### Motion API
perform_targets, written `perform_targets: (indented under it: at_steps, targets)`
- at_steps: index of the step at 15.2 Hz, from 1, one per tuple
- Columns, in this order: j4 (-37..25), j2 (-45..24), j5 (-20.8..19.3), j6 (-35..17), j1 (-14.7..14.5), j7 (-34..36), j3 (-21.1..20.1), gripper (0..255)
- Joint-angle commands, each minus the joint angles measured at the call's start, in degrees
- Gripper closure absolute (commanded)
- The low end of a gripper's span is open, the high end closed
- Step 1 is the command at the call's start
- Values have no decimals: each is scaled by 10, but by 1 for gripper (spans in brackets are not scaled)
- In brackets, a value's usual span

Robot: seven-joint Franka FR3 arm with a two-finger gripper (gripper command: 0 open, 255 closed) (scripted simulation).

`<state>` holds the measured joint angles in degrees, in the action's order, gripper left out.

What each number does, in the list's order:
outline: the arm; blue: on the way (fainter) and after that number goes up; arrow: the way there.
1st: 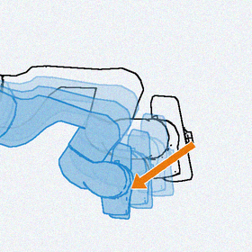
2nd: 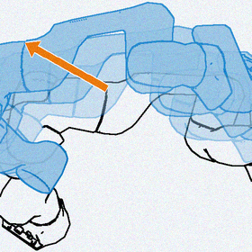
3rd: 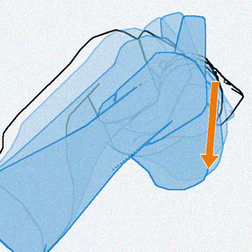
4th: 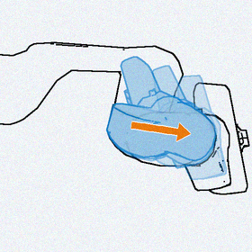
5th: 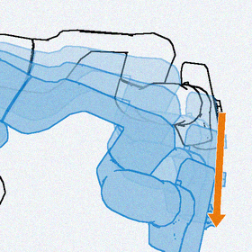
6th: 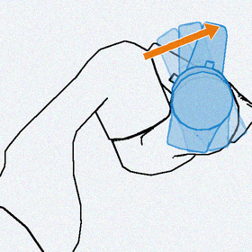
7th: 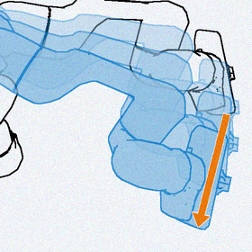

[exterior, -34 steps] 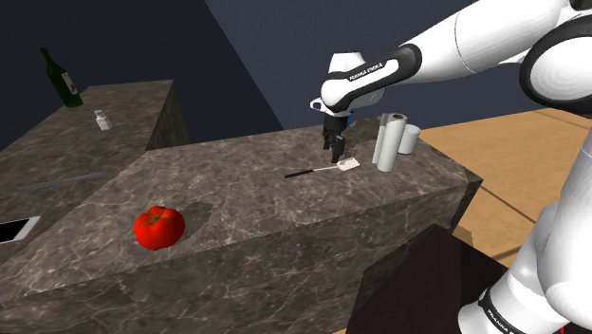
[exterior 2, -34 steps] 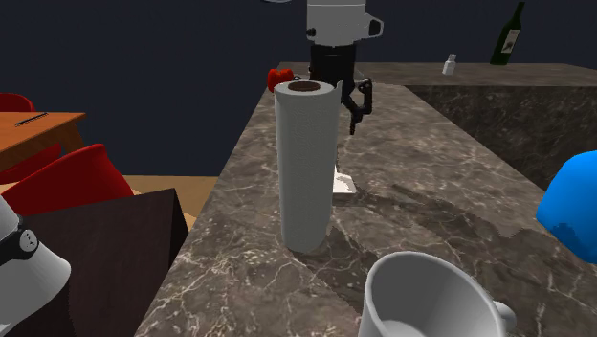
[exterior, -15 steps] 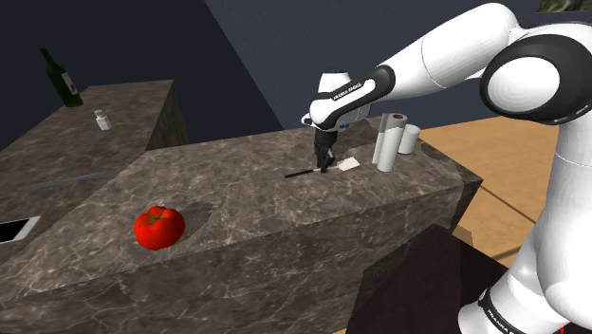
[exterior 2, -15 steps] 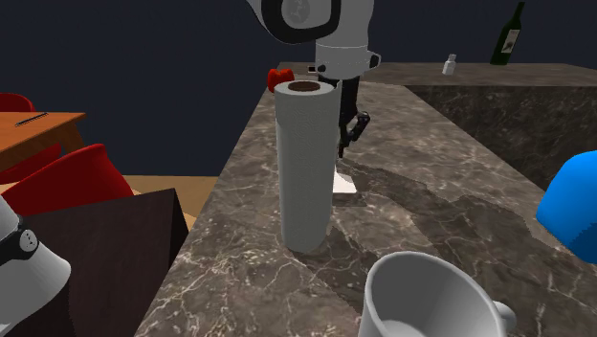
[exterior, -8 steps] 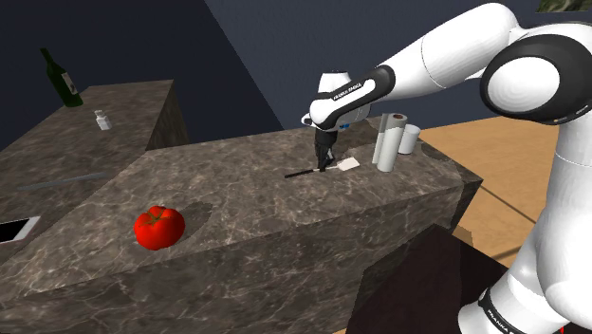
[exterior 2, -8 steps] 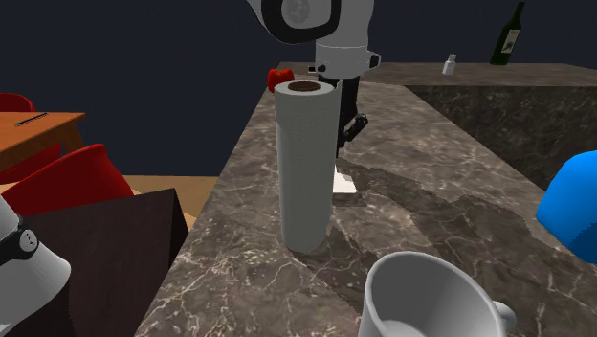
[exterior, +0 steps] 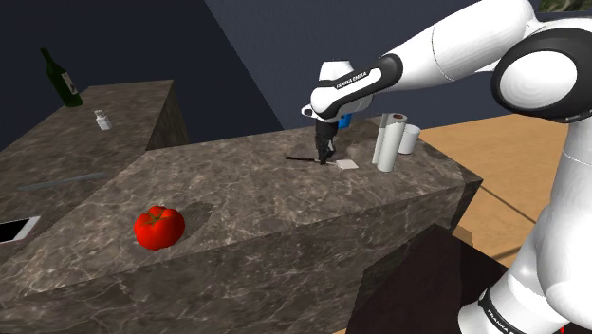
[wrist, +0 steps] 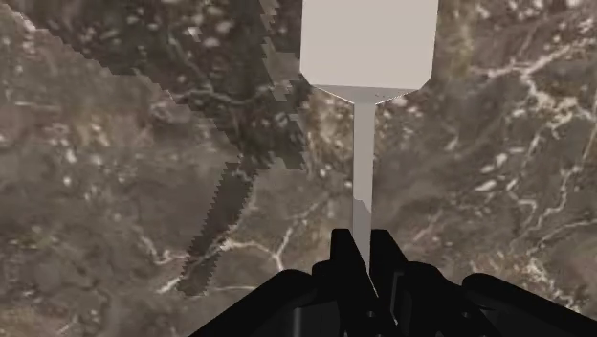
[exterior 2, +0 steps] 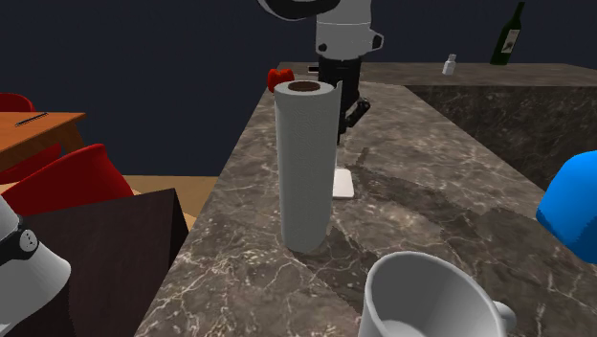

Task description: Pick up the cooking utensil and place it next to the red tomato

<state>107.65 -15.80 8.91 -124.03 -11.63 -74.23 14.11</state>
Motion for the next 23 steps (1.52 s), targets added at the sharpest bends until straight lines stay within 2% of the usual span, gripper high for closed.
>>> perform_targets:
  at_steps: [1, 23]
  targets:
    - [-7, 6, -3, 13, 0, 2, 1, 255]
    - [-120, 51, -23, 168, -2, 23, 6, 255]
